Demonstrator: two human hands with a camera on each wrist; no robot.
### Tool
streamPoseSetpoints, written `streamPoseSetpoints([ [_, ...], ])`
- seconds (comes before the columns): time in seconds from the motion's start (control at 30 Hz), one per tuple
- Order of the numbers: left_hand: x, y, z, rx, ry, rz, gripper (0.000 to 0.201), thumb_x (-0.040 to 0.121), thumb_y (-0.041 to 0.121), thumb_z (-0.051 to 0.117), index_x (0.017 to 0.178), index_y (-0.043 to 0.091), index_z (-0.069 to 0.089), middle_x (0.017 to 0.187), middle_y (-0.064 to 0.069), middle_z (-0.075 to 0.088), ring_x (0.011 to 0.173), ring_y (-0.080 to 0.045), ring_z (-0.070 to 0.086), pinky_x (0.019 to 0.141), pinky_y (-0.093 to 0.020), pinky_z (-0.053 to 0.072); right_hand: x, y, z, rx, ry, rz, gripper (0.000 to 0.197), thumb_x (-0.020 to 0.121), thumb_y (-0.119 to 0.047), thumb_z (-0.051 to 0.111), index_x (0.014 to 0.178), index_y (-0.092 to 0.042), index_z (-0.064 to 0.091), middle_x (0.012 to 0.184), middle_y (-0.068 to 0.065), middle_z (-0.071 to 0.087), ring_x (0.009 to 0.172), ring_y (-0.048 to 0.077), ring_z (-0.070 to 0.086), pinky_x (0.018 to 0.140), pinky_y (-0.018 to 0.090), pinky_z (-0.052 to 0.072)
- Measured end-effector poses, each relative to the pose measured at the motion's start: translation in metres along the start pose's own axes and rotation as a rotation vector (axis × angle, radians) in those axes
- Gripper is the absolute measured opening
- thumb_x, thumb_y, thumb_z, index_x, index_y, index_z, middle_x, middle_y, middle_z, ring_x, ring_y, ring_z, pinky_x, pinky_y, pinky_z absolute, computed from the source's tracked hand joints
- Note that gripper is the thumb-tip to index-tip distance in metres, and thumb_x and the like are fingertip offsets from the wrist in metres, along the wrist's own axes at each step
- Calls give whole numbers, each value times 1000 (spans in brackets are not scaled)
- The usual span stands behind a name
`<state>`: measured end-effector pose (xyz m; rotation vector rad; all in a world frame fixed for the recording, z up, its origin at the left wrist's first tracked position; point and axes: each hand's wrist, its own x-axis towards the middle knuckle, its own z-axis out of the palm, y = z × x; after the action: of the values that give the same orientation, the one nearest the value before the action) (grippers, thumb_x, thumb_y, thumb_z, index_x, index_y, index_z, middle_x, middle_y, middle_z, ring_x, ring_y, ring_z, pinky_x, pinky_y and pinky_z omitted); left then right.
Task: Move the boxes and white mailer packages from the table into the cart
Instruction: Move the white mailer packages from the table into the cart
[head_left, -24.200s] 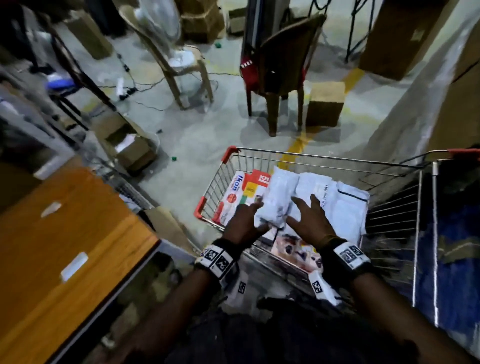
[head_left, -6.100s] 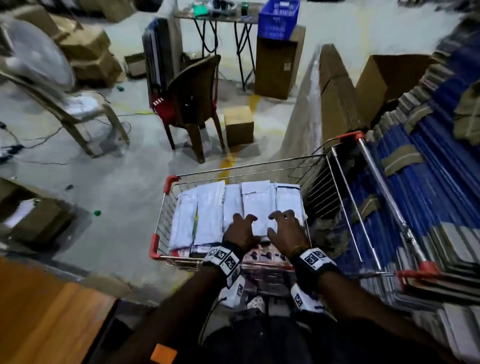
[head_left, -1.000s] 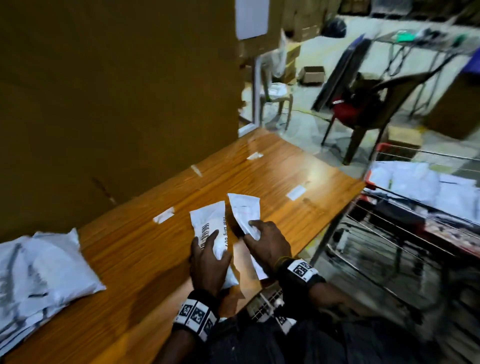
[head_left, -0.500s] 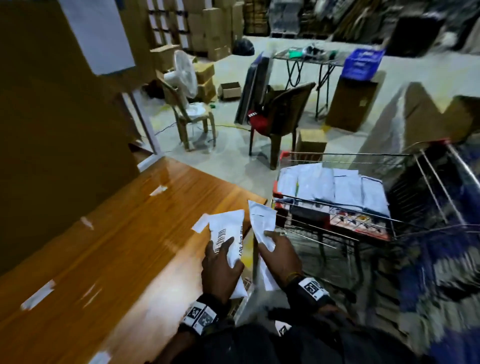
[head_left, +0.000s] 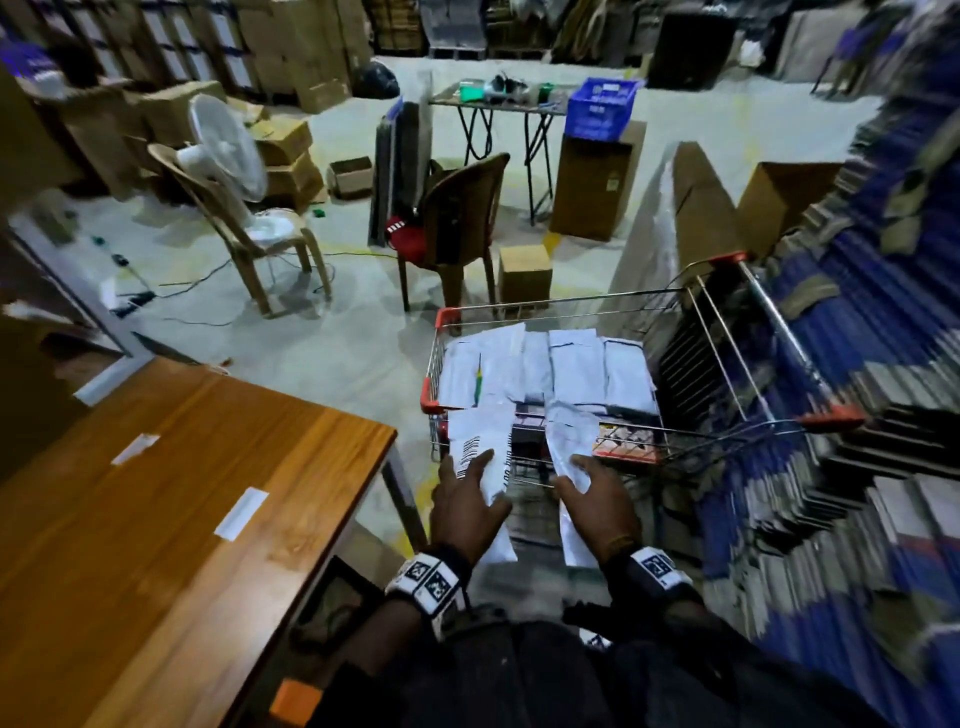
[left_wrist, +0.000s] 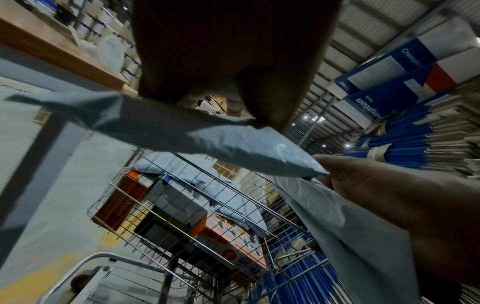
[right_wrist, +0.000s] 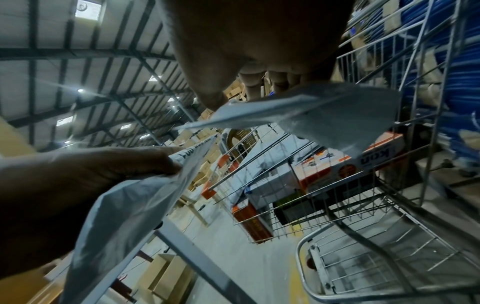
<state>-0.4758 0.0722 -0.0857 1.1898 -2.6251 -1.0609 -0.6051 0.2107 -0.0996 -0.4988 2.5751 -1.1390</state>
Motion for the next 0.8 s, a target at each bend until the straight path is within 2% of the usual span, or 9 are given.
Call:
streamPoseSetpoints([
  [0.07,13,16,9,-8,-27,24,67,83,41,61,144,44,35,157,-13,18,135,-37,38,108,-38,34,13,10,-10,-4,17,14,48,82,-31,70,126,-14,62,127,12,63,119,27,57,98,34,44],
  [0.17,36,39,22,5,-44,97,68,80,43,60,144,40,37,155,-18,21,140,-35,31,113,-38,31,30,20,-22,0,50,33,48,82,-30,70,125,-13,62,127,12,63,119,27,57,101,35,44],
  [0.3,71,73,40,25,-87,133,71,78,48,58,145,39,36,155,-22,21,143,-36,27,113,-47,31,59,33,-37,-19,85,68,48,81,-32,69,125,-14,63,125,14,63,118,29,57,102,37,44],
  [0.43,115,105,57,15,-142,181,70,87,38,63,149,34,32,159,-22,12,147,-34,17,117,-40,25,100,38,-60,-85,97,79,50,84,-34,67,129,-13,59,130,15,60,122,31,54,104,39,42],
  [0.53,155,130,73,69,-147,209,71,87,43,62,150,35,30,157,-24,14,143,-39,26,113,-40,29,139,44,-78,-148,95,77,49,86,-31,67,130,-10,58,128,19,59,120,34,54,100,38,41],
  [0.63,194,155,91,150,-160,207,71,87,50,61,149,38,28,156,-21,15,131,-43,42,106,-42,37,184,52,-88,-254,77,101,49,85,-37,63,129,-16,57,123,19,60,115,37,56,95,42,46],
  [0.8,250,178,126,192,-249,129,72,90,42,58,151,38,22,159,-19,4,137,-45,29,108,-46,33,256,70,-83,-338,-38,165,57,84,-45,61,134,-19,52,127,18,58,116,36,55,95,42,47],
])
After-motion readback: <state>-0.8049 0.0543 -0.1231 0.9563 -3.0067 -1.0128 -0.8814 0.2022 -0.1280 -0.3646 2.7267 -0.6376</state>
